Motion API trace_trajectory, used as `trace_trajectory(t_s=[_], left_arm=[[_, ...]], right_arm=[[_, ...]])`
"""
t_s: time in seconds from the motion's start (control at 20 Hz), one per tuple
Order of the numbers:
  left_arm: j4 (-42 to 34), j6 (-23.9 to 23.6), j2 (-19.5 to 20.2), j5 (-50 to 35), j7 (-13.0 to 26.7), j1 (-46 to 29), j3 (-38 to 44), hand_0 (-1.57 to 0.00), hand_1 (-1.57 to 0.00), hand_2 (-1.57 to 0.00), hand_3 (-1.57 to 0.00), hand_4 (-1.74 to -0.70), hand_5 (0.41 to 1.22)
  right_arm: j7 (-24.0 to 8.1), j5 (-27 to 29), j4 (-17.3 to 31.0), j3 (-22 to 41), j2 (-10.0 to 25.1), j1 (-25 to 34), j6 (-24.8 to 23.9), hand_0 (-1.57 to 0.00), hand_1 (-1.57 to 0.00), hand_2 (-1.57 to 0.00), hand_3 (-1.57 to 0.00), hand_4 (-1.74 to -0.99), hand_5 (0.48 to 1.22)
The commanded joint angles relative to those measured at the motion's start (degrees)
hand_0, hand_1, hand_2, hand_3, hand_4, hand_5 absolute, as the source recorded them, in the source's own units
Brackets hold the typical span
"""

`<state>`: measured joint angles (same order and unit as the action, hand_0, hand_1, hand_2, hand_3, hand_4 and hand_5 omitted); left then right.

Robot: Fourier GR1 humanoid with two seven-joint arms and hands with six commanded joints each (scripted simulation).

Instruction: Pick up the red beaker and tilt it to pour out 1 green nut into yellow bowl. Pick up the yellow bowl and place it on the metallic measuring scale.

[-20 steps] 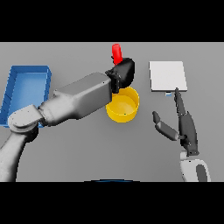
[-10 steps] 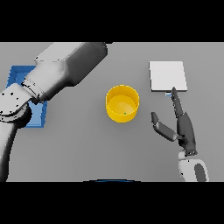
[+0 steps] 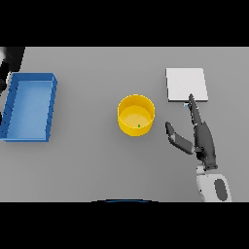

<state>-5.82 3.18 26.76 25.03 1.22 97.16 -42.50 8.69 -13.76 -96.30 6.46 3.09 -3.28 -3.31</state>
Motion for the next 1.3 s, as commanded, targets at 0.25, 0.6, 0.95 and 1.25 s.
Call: trace_trajectory(t_s=[0.25,0.6,0.95,1.25], left_arm=[[4.47,-7.94,5.66,-15.65,4.86,-10.80,9.17,-1.57,-1.57,-1.57,-1.53,-1.74,1.221],[3.10,-13.93,7.69,-28.82,11.64,-20.78,15.85,-1.57,-1.57,-1.57,-1.46,-1.74,1.221],[-12.94,-20.86,9.47,-39.03,15.77,-36.92,17.09,-1.57,-1.57,-1.57,-1.38,-1.74,1.221],[-41.70,-30.48,14.81,-44.30,28.70,-54.01,12.18,-1.57,-1.57,-1.57,-1.39,-1.74,1.150]], right_arm=[[-0.16,3.41,0.48,-0.72,0.92,0.43,2.93,0.00,0.00,0.00,0.00,-1.126,0.651],[1.71,2.07,0.96,0.02,1.68,-0.03,3.29,0.00,0.00,0.00,0.00,-1.188,0.696],[2.04,1.39,1.88,0.13,1.48,0.15,2.71,0.00,0.00,0.00,0.00,-1.205,0.704],[1.32,1.88,1.85,-0.27,1.80,0.48,2.90,0.00,0.00,0.00,0.00,-1.177,0.686]])
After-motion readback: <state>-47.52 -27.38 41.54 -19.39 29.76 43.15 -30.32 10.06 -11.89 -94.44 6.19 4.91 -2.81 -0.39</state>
